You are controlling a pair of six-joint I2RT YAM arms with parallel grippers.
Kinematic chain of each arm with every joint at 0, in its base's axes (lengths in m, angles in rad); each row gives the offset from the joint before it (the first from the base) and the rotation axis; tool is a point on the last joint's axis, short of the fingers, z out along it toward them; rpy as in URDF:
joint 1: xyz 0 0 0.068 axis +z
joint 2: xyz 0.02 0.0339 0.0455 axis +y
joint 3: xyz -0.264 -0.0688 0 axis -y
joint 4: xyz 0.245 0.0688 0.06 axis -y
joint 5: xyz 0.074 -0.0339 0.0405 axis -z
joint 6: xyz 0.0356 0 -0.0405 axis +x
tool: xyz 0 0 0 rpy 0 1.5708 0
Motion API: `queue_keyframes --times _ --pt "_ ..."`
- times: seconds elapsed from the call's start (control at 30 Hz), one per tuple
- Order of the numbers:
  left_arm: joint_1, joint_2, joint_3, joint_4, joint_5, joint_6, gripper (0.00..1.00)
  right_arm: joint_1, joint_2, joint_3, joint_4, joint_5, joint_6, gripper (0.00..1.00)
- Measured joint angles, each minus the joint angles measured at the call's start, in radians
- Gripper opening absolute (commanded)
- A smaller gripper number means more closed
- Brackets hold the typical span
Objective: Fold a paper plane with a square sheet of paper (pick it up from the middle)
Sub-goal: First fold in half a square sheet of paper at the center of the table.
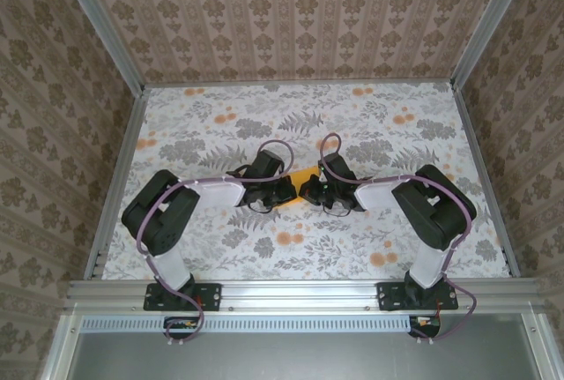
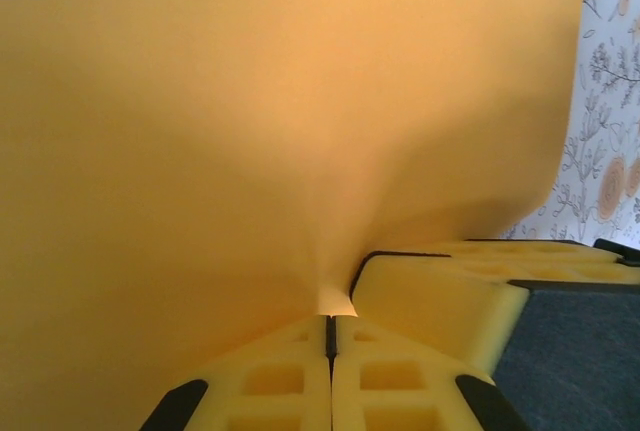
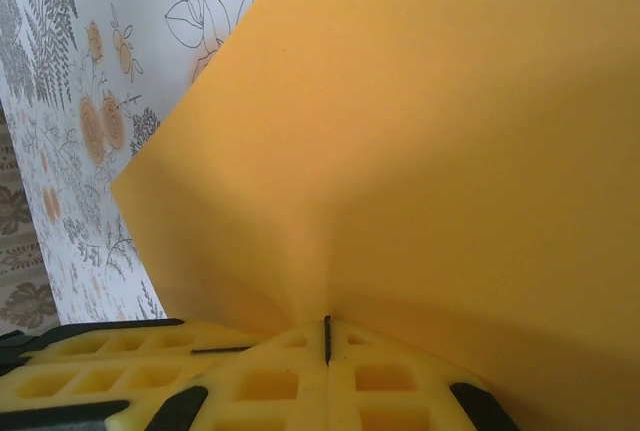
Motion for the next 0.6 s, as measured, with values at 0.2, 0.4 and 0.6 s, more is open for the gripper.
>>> queue_keyframes --times 0.2,0.4,0.6 --pt "0.000 0.024 -0.002 0.004 -0.002 -0.012 0.04 0.000 0.002 -0.002 0.008 -0.003 0.000 0.00" --pt "0.000 0.024 -0.003 0.006 -0.002 -0.023 0.03 0.000 0.005 -0.004 0.008 -0.004 0.000 0.00" --pt "0.000 0.024 -0.005 0.007 -0.002 -0.027 0.03 0.000 0.011 -0.008 0.008 -0.004 0.000 0.00"
